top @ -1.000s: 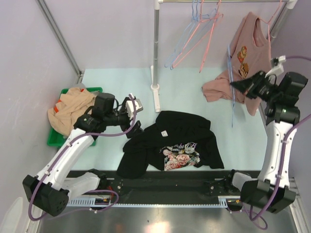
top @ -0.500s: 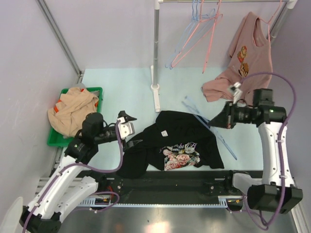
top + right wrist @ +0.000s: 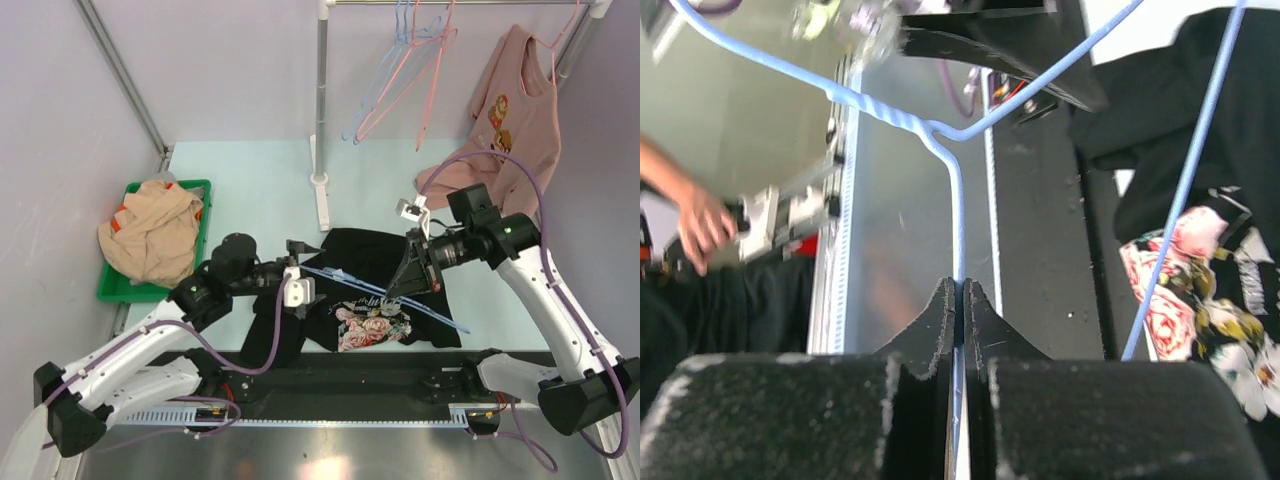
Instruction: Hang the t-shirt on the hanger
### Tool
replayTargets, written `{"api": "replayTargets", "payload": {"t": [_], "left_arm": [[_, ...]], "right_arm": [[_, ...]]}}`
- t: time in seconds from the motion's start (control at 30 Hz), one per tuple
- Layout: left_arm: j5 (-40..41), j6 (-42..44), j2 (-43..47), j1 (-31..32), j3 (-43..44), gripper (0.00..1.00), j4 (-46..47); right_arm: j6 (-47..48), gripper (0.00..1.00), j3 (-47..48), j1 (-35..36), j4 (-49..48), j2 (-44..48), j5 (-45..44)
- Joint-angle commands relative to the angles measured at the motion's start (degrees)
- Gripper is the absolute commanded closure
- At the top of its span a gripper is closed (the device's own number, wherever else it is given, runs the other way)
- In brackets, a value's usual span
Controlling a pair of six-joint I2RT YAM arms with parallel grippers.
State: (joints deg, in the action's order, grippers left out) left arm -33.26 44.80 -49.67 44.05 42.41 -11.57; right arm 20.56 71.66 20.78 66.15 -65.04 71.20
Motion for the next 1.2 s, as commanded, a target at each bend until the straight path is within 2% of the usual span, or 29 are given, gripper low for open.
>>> {"api": "replayTargets", "payload": {"t": [0.0,0.07,0.1,0.17,0.2,0.23,0.3,0.33,0.43,0.5,0.6,0.77,0.97,1.0,1.13,1.17], "left_arm": [[3.64,1.96,-2.36,2.18,0.74,0.11,4.02],[2.68,1.88,-3.58,2.35,1.44,0.32,1.22],[1.10,1.61,-3.94,2.44,2.23,0.49,-0.28],[0.39,0.74,-4.21,2.97,2.76,0.68,-4.41],[0.73,-2.40,-4.21,3.06,2.94,0.94,-4.94],[1.95,-4.43,-4.29,3.06,3.11,1.00,-5.47],[2.84,-9.87,-5.17,3.06,4.42,1.00,-7.14],[3.02,-11.38,-5.61,3.06,5.13,1.00,-8.28],[1.62,-17.45,-7.80,2.97,7.77,1.00,-11.71],[0.21,-19.99,-9.21,2.97,9.43,1.00,-13.03],[-1.54,-22.64,-11.32,2.71,11.19,1.00,-13.73],[-4.36,-21.86,-13.26,2.53,12.60,1.00,-15.32],[-4.28,-21.59,-14.75,2.00,13.84,1.00,-16.90],[-4.19,-21.59,-14.84,1.65,13.84,1.00,-16.99],[-5.41,-23.43,-15.10,-1.24,13.57,1.00,-16.21],[-5.85,-24.13,-15.19,-1.86,13.31,1.00,-15.94]], "right_arm": [[7.11,1.00,0.76,4.44,1.78,-0.09,-0.96],[7.48,1.00,0.76,5.77,1.62,-0.18,-2.02],[7.22,1.00,0.76,6.03,1.00,-0.09,-2.73],[5.47,1.00,0.76,6.56,-2.94,0.43,-4.13],[4.24,1.00,0.76,6.56,-4.96,0.61,-6.57],[1.88,0.84,0.76,6.38,-9.42,1.31,-8.17],[0.54,0.61,0.85,6.30,-13.75,2.19,-12.72],[0.19,0.37,1.03,6.38,-17.33,2.72,-14.40],[0.71,0.13,1.82,6.65,-23.15,4.48,-18.63],[1.85,0.11,3.04,7.96,-25.01,4.74,-19.87],[5.28,0.13,4.97,11.73,-23.71,2.99,-22.24],[9.31,0.18,5.33,15.96,-23.70,0.53,-25.49],[11.69,0.48,5.77,18.77,-23.35,-2.90,-26.11],[12.83,0.63,5.77,19.04,-22.04,-3.43,-26.20],[14.16,0.85,5.86,19.30,-19.05,-3.87,-28.21],[14.51,0.99,5.77,19.22,-18.00,-3.87,-28.57]]}}
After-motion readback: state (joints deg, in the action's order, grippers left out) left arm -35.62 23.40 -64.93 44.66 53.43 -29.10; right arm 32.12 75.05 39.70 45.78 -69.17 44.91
